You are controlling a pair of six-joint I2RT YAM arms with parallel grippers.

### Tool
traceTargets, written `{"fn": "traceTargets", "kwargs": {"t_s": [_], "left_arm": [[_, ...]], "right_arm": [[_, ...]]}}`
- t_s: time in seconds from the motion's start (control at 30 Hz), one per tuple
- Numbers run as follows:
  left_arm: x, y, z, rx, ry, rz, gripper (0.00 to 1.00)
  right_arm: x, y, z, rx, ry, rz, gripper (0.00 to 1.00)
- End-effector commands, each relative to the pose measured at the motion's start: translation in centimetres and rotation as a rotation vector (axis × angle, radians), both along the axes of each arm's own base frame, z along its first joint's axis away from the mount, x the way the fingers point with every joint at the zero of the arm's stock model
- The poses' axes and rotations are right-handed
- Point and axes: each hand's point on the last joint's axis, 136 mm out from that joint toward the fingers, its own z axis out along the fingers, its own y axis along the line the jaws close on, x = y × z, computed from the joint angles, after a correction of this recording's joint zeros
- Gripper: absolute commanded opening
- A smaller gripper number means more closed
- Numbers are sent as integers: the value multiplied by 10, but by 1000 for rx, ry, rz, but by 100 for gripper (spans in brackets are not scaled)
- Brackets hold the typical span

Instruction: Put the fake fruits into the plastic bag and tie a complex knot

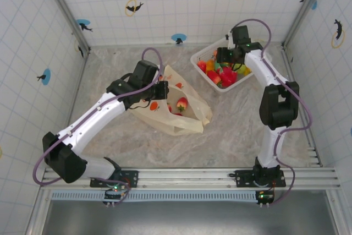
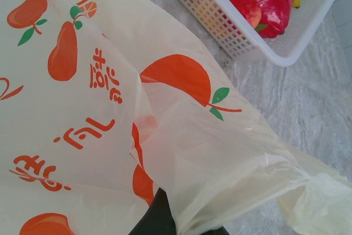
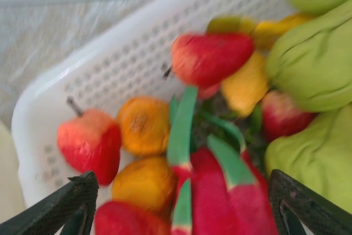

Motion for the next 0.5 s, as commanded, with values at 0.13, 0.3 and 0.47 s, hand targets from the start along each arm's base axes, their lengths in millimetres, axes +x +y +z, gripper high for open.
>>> {"fn": "traceTargets", "kwargs": {"t_s": [0.13, 0.3, 0.47], "left_arm": [[-6, 11, -5, 43, 7, -5, 0], [-6, 10, -8, 41, 12, -5, 0], [-7, 11, -8, 43, 13, -4, 0]], "right_arm": [[-39, 26, -16, -35, 100, 151, 75], [-44, 34, -33, -78, 160, 181, 68], [-46, 39, -47, -96, 205, 202, 67]]}}
